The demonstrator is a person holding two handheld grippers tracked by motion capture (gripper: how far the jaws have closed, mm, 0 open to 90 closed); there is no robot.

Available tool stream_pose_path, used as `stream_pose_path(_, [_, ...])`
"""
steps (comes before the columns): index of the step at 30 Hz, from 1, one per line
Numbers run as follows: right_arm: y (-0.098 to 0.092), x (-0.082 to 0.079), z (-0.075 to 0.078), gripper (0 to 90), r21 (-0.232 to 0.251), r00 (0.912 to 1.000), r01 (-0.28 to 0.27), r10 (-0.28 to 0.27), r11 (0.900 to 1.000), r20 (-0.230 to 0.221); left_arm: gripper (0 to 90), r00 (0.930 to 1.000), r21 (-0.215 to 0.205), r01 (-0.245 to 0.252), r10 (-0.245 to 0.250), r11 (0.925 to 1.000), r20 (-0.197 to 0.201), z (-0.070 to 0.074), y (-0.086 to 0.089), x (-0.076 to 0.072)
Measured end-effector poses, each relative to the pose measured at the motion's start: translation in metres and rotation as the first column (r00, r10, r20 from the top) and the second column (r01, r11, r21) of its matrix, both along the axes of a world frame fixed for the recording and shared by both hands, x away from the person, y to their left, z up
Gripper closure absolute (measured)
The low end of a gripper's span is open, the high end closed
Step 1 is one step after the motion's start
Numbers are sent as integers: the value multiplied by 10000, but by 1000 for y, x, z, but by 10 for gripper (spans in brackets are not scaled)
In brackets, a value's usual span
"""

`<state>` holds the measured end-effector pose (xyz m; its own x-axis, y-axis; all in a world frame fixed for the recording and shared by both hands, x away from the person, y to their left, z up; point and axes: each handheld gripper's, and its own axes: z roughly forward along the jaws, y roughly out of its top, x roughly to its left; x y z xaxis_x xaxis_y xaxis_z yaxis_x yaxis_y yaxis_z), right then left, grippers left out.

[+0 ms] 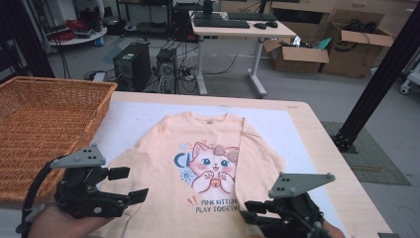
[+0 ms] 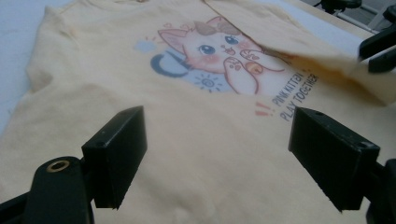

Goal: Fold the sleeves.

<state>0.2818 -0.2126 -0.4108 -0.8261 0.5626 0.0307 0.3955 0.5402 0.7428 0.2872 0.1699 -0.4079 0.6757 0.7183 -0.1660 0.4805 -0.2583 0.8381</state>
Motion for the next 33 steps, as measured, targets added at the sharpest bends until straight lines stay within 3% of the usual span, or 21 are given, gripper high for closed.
stream_pose_path(1, [4,0,-2,508,17,10000,-3,3,10000,-10,199,10000,-4,-16,16,10000,-48,-1,1,-2])
stream_pose_path(3, [4,0,2,445,75,9998,65,-66,10000,169,199,9999,-21,-30,30,10000,-126,-3,4,-5])
stream_pose_path(5, [-3,3,14,435,396,9973,267,-294,9989,674,201,9998,58,-57,58,10000,-185,-5,5,-8])
stream_pose_path(10, [-19,10,34,420,712,9888,710,-796,9949,1266,264,9986,221,-74,86,9997,-525,-16,6,-14])
stream_pose_path(13, [-25,12,40,423,851,9856,801,-916,9931,1421,396,9967,665,90,-36,9977,-813,-26,3,-15])
stream_pose_path(14, [-27,12,41,424,870,9851,826,-945,9928,1436,479,9956,1043,207,-110,9943,-928,-30,2,-15])
stream_pose_path(15, [-28,12,41,424,868,9845,838,-959,9927,1467,524,9937,1417,28,131,9899,-1110,-35,1,-14])
stream_pose_path(16, [-28,12,42,425,881,9845,822,-946,9927,1477,608,9958,1657,-251,392,9859,-825,-39,-1,-16])
stream_pose_path(17, [-29,12,42,427,852,9847,805,-925,9931,1477,727,9966,1602,-267,389,9867,-730,-41,-1,-17])
stream_pose_path(18, [-29,12,42,429,814,9843,800,-916,9935,1508,763,9957,1469,-260,387,9888,-840,-40,-1,-17])
stream_pose_path(22, [-32,12,41,433,831,9840,838,-957,9930,1506,862,9970,1734,-237,360,9846,-683,-34,-4,-15])
stream_pose_path(29, [-46,11,46,436,946,9792,1072,-1216,9897,1626,862,9996,1023,34,-6,9947,-279,2,-6,-9])
stream_pose_path(33, [-53,8,48,439,1008,9772,1138,-1297,9884,1683,862,9987,589,514,-514,9969,-15,17,-34,-10])
